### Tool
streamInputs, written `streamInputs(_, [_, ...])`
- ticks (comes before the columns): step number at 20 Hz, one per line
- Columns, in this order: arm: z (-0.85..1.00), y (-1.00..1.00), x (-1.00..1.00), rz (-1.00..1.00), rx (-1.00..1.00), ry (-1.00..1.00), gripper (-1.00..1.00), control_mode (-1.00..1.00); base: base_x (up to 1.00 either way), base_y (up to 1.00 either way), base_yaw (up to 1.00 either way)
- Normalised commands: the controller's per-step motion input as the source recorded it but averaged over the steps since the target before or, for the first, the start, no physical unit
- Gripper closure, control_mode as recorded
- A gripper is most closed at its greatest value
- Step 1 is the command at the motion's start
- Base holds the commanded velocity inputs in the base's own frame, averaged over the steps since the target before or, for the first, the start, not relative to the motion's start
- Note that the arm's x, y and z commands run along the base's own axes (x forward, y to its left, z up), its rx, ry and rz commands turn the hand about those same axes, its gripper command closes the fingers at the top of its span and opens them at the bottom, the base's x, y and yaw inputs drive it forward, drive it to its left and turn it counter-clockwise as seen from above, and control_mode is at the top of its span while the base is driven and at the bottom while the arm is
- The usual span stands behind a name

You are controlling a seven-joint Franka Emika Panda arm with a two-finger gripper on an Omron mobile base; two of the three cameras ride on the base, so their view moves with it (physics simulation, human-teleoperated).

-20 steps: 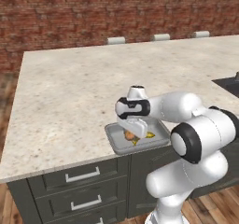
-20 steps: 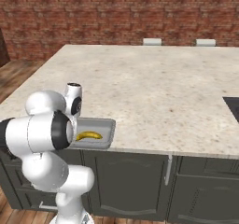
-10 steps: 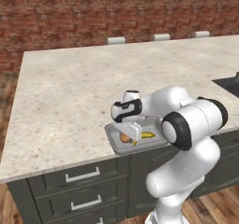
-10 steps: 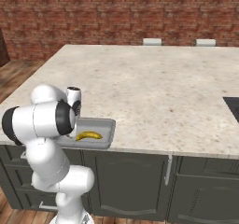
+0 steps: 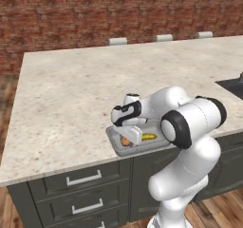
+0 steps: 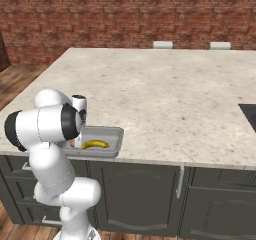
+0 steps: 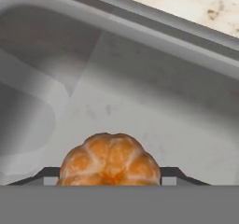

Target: Pick the tangerine and banana from the fridge and place them inside the tupperware on the counter.

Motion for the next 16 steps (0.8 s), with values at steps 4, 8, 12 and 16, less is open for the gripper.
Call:
streamInputs(4, [-0.02,0.0,-0.06,0.0,0.0,-0.08,-1.0,-1.0,0.0,0.0,0.0])
streamInputs(8, [0.09,0.0,-0.12,0.0,0.0,-0.08,-1.0,-1.0,0.0,0.0,0.0])
streamInputs(12, [0.19,0.0,-0.06,0.0,0.0,-0.05,-1.0,-1.0,0.0,0.0,0.0])
streamInputs(16, [0.23,0.0,0.01,0.01,0.0,-0.08,-1.0,-1.0,0.0,0.0,0.0])
